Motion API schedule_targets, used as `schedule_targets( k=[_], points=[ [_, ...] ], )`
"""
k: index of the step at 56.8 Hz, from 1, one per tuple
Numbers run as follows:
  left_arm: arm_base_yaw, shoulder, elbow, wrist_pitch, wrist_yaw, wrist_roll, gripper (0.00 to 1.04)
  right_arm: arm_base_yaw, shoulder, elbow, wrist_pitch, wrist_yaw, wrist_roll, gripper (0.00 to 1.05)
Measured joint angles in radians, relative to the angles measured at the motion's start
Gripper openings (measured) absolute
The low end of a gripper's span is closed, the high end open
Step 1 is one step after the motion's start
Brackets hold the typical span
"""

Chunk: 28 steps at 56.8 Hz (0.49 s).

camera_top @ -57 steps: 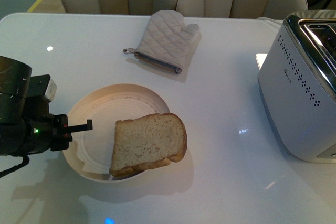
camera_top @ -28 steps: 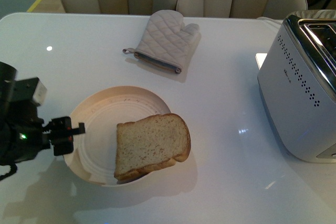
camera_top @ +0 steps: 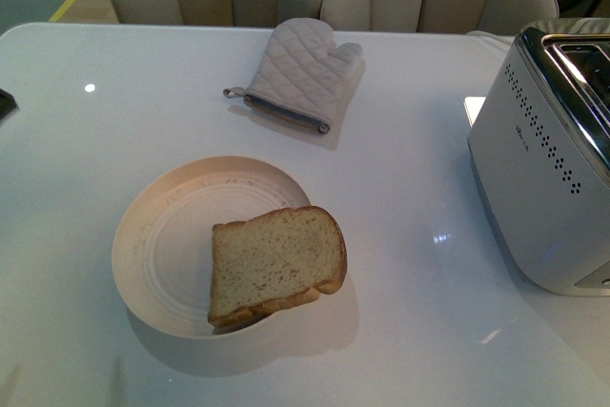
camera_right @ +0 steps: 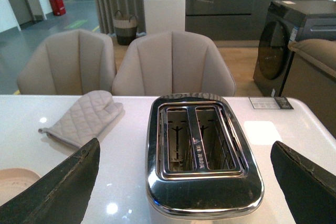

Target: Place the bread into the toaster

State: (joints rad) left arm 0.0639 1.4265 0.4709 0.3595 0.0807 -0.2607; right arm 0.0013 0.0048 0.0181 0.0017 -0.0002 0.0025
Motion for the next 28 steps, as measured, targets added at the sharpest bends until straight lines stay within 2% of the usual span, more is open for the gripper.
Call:
schedule_targets(
  k=[19, 24, 25, 28],
  points=[
    [0.040, -0.616, -0.110, -0.256, -0.014, -0.043, 0.97, 0.000, 0.000, 0.000, 0.000, 0.000, 0.000, 0.96],
    [0.043, -0.761, -0.216, -0.089, 0.013, 0.058, 0.85, 0.000, 0.000, 0.000, 0.000, 0.000, 0.000, 0.96],
    [0.017, -0.838, -0.263, -0.048, -0.028, 0.117, 0.78, 0.000, 0.000, 0.000, 0.000, 0.000, 0.000, 0.96],
    [-0.030, -0.937, -0.312, -0.064, -0.068, 0.163, 0.69, 0.000, 0.000, 0.000, 0.000, 0.000, 0.000, 0.96]
  ],
)
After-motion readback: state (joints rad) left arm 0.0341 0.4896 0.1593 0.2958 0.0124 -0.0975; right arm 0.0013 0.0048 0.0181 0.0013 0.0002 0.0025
